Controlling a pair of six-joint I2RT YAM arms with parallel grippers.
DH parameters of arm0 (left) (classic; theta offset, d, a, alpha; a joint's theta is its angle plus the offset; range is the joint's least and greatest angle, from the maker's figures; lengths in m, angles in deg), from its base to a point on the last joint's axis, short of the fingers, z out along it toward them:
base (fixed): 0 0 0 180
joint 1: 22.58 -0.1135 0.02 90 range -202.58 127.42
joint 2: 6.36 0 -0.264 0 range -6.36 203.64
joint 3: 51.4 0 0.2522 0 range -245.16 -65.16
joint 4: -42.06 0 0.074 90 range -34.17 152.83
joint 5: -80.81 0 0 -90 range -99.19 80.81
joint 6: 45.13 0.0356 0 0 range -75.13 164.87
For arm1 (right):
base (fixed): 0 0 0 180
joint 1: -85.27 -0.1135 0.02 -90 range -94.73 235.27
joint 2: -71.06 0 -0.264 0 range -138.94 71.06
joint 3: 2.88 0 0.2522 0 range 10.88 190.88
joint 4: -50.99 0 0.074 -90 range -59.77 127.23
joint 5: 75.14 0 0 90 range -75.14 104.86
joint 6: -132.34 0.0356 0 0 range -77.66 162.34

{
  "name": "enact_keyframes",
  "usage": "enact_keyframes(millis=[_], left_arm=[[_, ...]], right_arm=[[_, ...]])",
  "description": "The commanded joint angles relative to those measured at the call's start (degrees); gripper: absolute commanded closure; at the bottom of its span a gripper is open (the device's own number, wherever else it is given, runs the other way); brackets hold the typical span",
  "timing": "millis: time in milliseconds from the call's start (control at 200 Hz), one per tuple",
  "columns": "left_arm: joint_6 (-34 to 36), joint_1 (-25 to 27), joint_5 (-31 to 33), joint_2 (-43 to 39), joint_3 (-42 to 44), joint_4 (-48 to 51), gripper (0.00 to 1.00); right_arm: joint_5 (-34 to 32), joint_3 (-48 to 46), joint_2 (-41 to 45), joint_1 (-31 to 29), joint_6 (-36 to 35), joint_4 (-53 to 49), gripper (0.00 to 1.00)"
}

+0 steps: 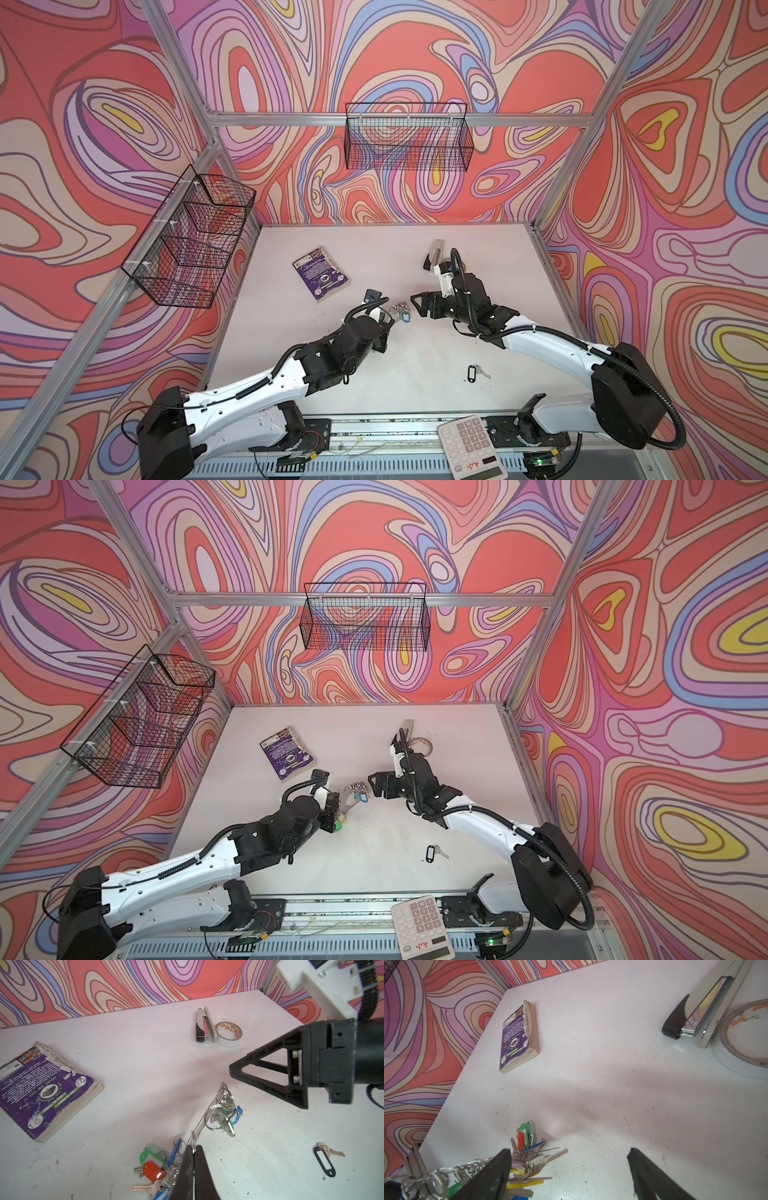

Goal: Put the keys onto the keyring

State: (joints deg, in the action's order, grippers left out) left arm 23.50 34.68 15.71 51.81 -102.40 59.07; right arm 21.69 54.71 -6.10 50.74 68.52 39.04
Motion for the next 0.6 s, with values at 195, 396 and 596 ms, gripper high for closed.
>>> enact_keyframes(millis=[195,396,596], left_arm=[[1.32,-8.05,-18.93,1.66,-2.51,-3.20,1.00],[5.11,-8.80,-26.10,6.71,-6.98,1.56,1.00],[6.55,-9.78,-30.12,7.96,-7.33,4.71,1.00]], right_arm=[[2.98,-5.84,7.61,4.40,1.40,7.95,0.02],[8.60,-10.18,11.30,4.66,-2.10,10.92,0.02],[10.79,-20.42,13.45,3.67,-3.23,25.49,0.02]])
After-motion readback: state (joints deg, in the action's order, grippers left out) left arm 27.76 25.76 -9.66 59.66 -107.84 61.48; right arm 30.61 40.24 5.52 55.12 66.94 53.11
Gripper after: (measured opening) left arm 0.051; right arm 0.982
